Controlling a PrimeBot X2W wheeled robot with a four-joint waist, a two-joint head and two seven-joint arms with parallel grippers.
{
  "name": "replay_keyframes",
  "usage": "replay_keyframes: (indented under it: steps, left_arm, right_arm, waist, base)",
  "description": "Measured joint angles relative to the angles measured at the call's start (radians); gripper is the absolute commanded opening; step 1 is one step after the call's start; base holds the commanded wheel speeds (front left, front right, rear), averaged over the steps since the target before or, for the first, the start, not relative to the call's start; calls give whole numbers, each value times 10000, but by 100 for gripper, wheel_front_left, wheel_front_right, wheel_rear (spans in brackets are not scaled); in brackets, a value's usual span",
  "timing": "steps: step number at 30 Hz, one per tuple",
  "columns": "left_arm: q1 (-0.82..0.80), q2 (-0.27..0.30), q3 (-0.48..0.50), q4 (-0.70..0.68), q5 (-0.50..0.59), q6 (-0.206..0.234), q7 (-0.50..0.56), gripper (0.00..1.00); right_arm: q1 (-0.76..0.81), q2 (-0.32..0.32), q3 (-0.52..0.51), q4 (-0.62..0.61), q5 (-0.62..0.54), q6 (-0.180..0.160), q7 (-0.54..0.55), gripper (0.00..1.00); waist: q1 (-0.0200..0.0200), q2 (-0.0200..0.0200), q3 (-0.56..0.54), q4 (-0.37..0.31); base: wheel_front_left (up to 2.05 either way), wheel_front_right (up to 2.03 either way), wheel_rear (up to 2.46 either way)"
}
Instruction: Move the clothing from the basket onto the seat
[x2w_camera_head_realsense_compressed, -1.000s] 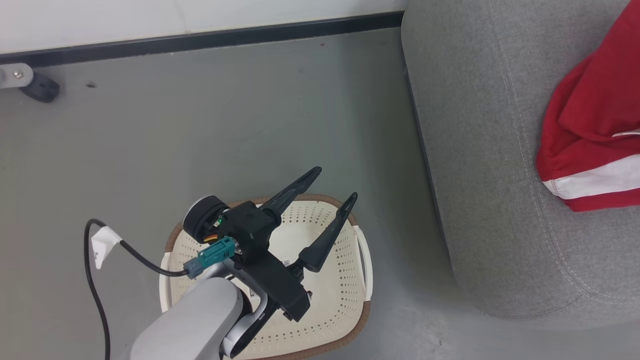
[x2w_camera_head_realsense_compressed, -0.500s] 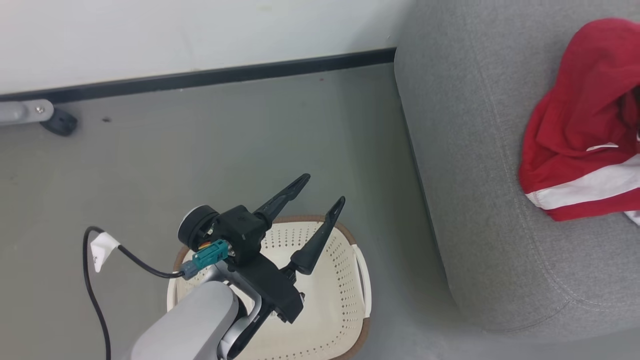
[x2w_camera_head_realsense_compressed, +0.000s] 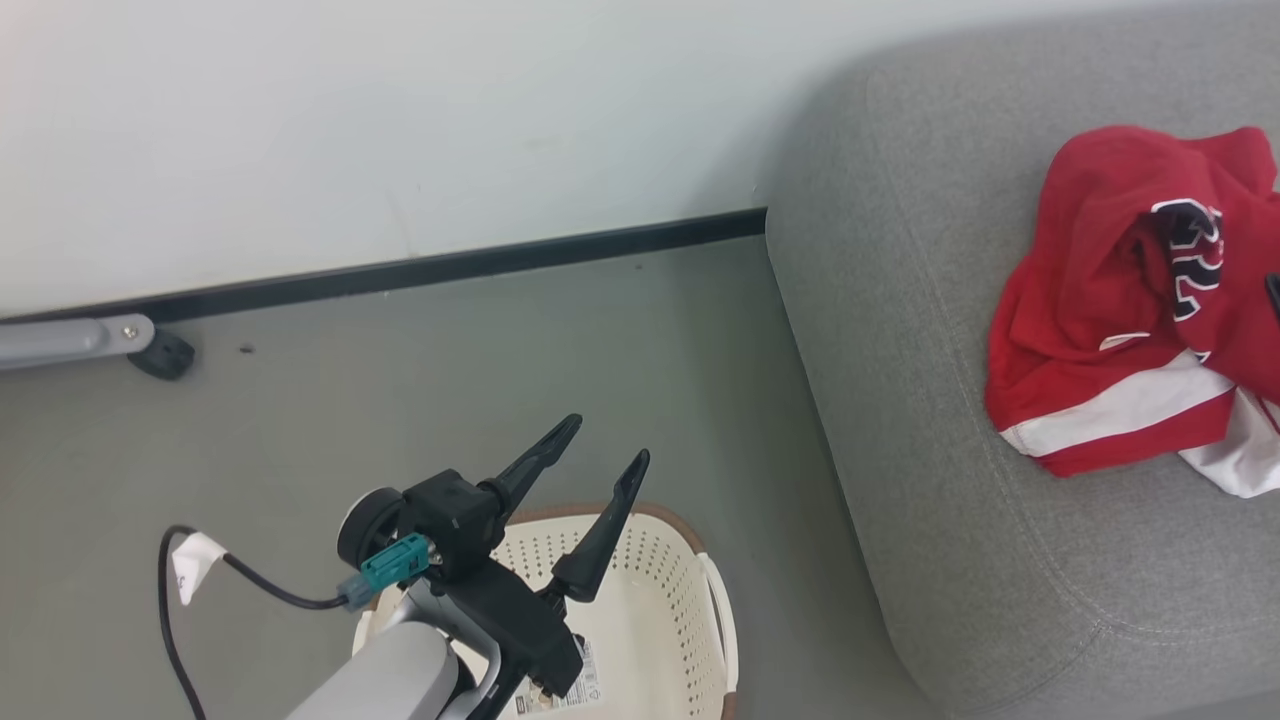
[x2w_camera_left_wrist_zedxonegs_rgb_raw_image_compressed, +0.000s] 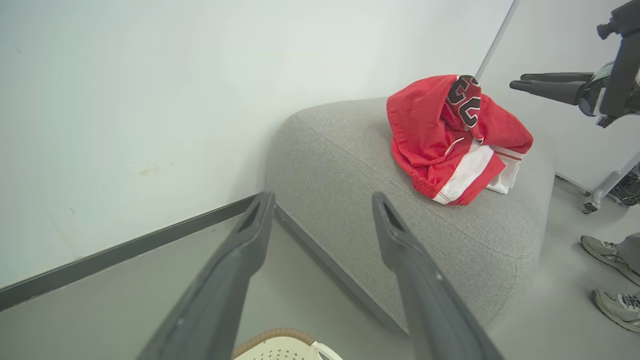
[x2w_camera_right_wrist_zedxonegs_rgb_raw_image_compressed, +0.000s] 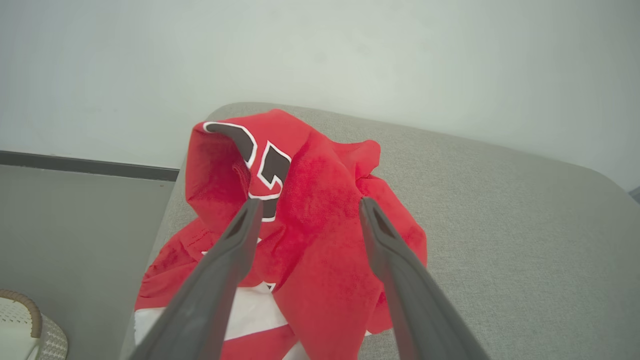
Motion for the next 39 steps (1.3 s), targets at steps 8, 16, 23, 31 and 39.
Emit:
replay_keyframes:
  steps: [8,16,23,31,39]
  left_arm:
    - [418,-48,293,117,-353,15,-104,100]
    - [937,8,713,234,-431,284,-119,100]
    - [1420,121,1057,228,-500,556,-153,100]
    - [2017,326,1645,163,-589,941,-173,100]
    - [2737,355,2330,-94,-591,1394,-173,100]
  right_arm:
    - [950,-236,-86,-610,719,2,-849,100]
    - [1782,-263,-228,-1281,1089,2,-1369,100]
    - [2676,-247,-512,-2027,1206,-8,-1538,100]
    - [3843,180,-823,-3175,1279,-594,-1622,100]
    - [5124,548,-1430,-4130,1446,-1080,-1622,100]
  waist:
    - [0,0,-769,144]
    - [0,-1,-1444,572]
    - [0,-1,-1937,1092]
    - [1,-1,-2409,1682]
    - [1,-1,-2768,2167]
  base:
    - [0,0,0]
    - [0,0,0]
    - [0,0,0]
    - [0,0,0]
    - [0,0,0]
